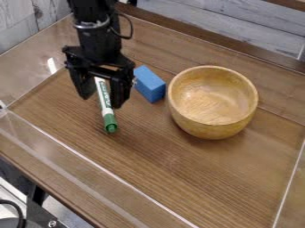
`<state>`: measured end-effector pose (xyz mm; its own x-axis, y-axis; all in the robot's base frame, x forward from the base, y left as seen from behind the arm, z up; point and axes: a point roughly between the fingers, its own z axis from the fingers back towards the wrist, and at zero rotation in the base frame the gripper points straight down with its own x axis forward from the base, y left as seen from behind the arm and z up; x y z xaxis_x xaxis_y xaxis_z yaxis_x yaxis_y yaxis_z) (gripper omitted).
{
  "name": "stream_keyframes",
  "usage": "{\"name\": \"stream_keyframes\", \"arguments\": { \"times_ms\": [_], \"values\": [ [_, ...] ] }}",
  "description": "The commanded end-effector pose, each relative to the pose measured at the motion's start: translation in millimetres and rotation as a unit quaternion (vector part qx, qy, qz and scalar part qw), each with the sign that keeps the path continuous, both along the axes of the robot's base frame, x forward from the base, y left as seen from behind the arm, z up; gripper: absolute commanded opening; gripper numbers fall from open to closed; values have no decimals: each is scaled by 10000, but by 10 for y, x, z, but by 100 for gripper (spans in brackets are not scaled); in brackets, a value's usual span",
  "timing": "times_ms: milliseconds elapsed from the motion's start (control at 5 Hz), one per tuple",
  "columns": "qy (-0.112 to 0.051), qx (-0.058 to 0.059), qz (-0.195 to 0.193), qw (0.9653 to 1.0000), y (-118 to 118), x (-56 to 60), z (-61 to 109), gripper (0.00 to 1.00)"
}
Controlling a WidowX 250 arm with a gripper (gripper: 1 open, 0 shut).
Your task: Put the green marker in the brown bowl
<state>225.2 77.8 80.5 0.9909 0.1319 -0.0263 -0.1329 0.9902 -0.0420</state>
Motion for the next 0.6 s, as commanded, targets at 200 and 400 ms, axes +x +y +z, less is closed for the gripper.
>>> {"name": "stream_keyframes", "arguments": {
  "times_ms": [200, 400],
  "values": [
    [-198, -20, 123, 9997, 93, 50, -109, 100],
    [-258, -105, 193, 9994, 137, 59, -196, 100]
  ]
}}
